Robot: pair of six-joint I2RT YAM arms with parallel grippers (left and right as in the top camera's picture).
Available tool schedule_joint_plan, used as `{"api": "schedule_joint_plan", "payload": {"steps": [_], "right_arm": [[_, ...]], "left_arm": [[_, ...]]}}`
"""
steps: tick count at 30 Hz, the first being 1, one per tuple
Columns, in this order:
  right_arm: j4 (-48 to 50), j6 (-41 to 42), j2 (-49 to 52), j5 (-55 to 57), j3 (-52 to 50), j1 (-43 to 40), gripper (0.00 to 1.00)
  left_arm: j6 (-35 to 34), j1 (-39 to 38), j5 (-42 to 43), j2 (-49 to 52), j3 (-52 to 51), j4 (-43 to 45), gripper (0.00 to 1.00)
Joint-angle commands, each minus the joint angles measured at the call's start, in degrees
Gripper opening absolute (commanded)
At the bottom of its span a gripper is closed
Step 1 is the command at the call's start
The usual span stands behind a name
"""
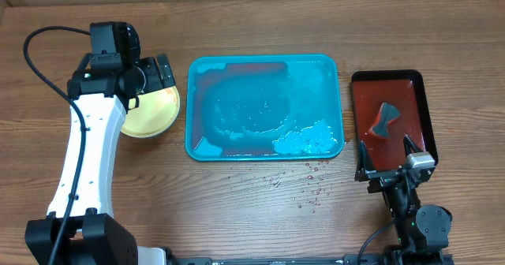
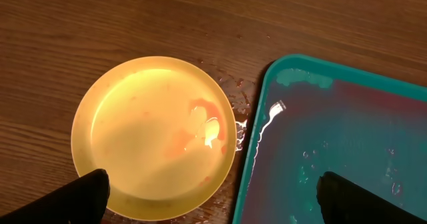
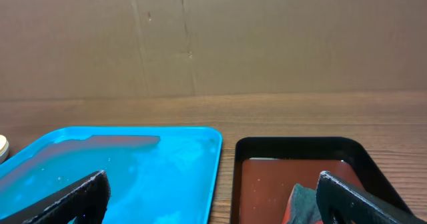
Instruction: Clean dirty plates on tray and stack at the side
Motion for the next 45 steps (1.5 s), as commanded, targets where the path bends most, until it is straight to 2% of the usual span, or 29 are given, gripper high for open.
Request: {"api": "schedule_joint_plan", "payload": {"steps": [1, 6, 11, 14, 15, 20, 24, 30, 35, 40, 45], "right_arm": [[0.3, 0.5, -0.7, 0.2, -0.6, 0.5, 1.00], [0.3, 0.5, -0.7, 0.2, -0.6, 0.5, 1.00], [0.3, 0.5, -0.7, 0.2, -0.6, 0.5, 1.00], [0.3, 0.5, -0.7, 0.2, -0.6, 0.5, 1.00], [0.3, 0.5, -0.7, 0.2, -0.6, 0.5, 1.00], [0.3, 0.5, -0.7, 0.2, -0.6, 0.5, 1.00], [0.3, 0.5, -0.7, 0.2, -0.6, 0.5, 1.00], [0.3, 0.5, -0.7, 0.2, -0.6, 0.5, 1.00], [0.3, 0.5, -0.7, 0.2, -0.6, 0.5, 1.00], [0.3, 0.5, -0.7, 0.2, -0.6, 0.5, 1.00], [0.3, 0.5, -0.7, 0.2, -0.6, 0.5, 1.00]], "left_arm": [[-0.1, 0.2, 0.3, -0.9, 0.5, 0.0, 1.00], [0.3, 0.2, 0.1, -6.4, -0.8, -2.2, 1.00], [0.3, 0.2, -2.1, -15.8, -8.1, 1.7, 1.00], [0.3, 0.2, -1.8, -23.4, -17.9, 11.2, 1.00], [1.0, 0.2, -0.8, -28.6, -25.2, 18.1, 1.00], [3.4, 0.0, 2.4, -43.3, -46.0, 37.6, 1.00], [3.3, 0.0, 2.4, -54.4, -58.2, 45.5, 1.00], [4.2, 0.0, 2.3, -68.8, -70.1, 48.7, 1.00], [6.9, 0.0, 2.7, -78.9, -75.7, 48.5, 1.00], [13.6, 0.0, 5.4, -84.4, -78.1, 48.5, 1.00], [16.7, 0.1, 5.3, -88.8, -80.0, 47.0, 1.00]]}}
